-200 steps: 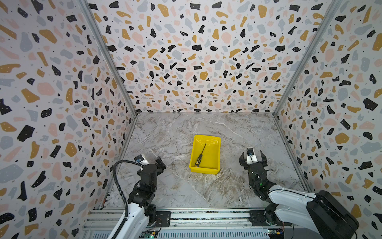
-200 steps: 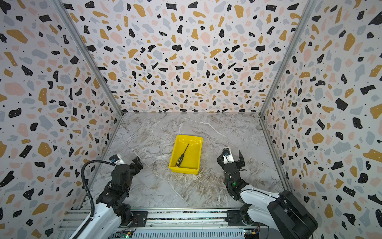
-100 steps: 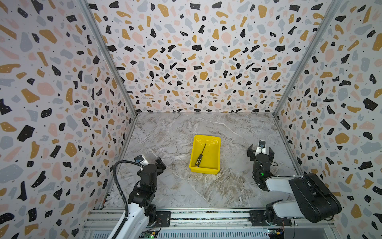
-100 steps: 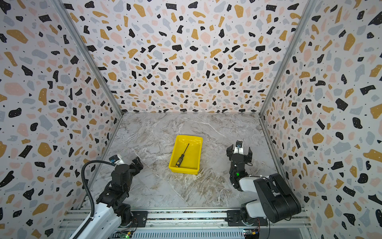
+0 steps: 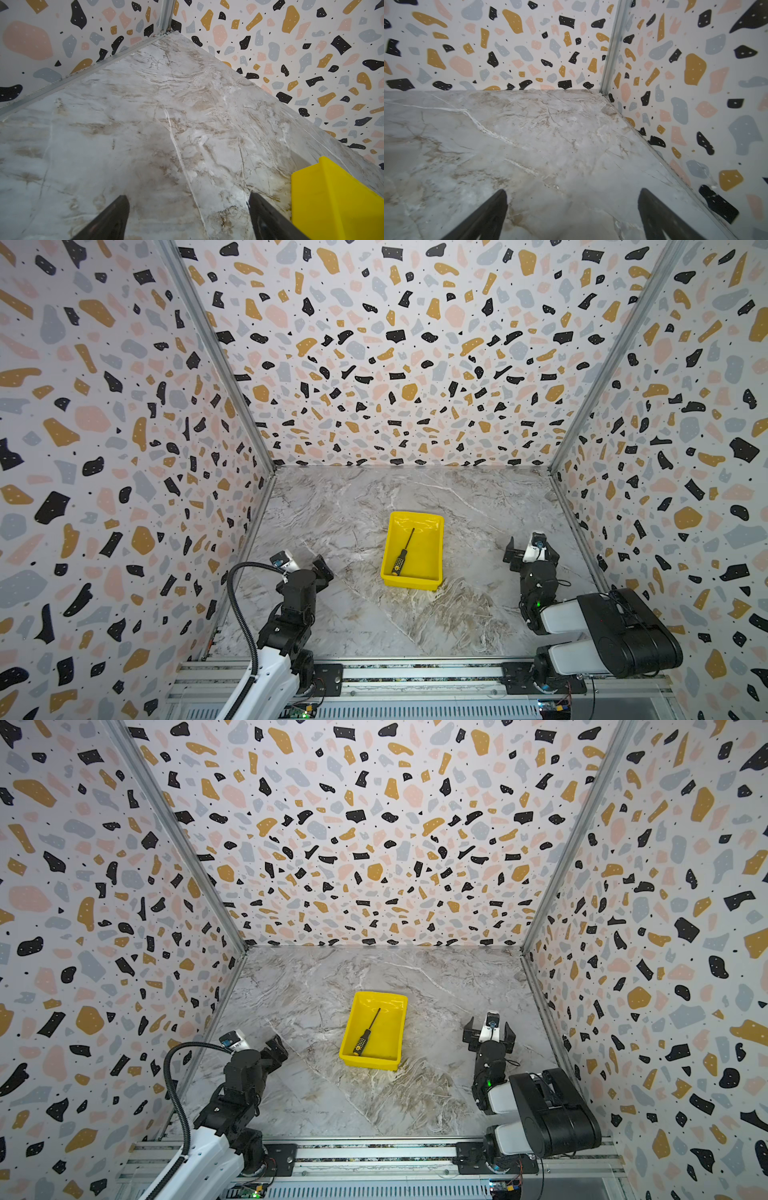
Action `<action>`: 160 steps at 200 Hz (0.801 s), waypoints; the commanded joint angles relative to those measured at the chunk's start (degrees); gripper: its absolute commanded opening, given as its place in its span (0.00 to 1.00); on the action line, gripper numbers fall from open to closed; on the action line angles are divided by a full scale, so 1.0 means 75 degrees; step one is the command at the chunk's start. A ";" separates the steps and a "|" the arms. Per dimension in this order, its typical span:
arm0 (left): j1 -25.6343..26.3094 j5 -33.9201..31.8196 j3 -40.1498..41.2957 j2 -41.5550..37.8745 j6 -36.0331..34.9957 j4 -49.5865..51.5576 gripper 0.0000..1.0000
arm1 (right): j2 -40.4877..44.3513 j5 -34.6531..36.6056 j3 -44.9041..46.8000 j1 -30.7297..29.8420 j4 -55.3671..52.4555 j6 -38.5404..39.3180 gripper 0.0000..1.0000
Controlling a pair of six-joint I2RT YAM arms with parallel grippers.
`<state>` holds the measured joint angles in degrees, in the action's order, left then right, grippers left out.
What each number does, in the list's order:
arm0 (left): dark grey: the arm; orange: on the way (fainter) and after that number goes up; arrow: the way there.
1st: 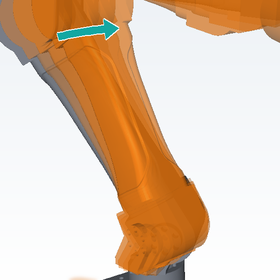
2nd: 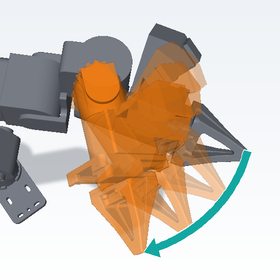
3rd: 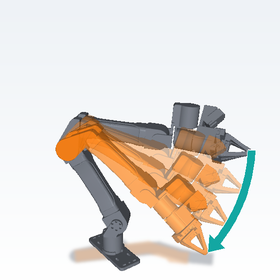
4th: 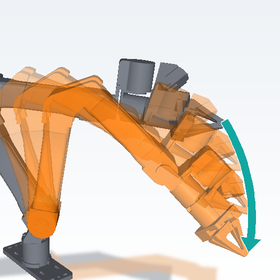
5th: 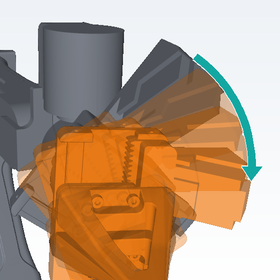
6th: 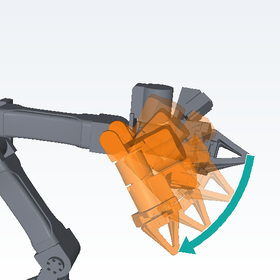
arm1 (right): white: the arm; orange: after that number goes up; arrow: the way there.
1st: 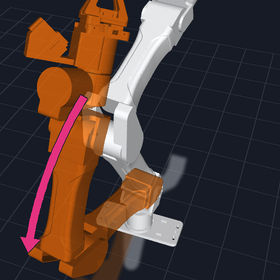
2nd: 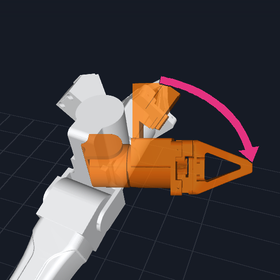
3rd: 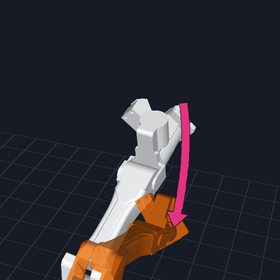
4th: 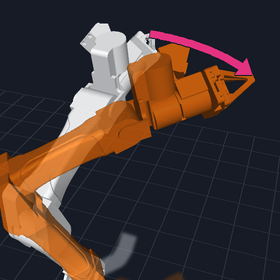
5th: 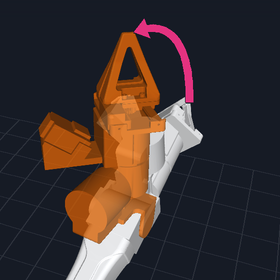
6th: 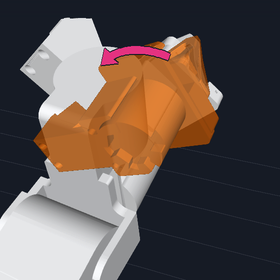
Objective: Put the screwdriver in the bin
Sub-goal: Reset both arms
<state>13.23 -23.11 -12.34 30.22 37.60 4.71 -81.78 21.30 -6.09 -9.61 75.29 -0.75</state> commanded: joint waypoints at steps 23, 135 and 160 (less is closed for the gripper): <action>-0.0018 0.0040 0.0110 -0.0046 0.0026 -0.0241 1.00 | -0.0461 -0.0994 -0.0549 0.0220 -0.0116 0.0101 0.99; -0.0024 -0.2183 -0.1315 0.2769 -0.1105 -0.2857 1.00 | -0.0519 -0.0986 -0.0539 0.0223 0.0016 0.0128 0.99; -0.0019 -0.2029 -0.1240 0.3213 -0.2681 -0.4234 1.00 | -0.0513 -0.0988 -0.0538 0.0223 0.0005 0.0127 0.99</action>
<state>13.21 -35.14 -21.37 51.94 30.30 -13.10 -86.54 14.33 -8.97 -8.10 75.35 0.10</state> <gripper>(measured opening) 0.997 0.991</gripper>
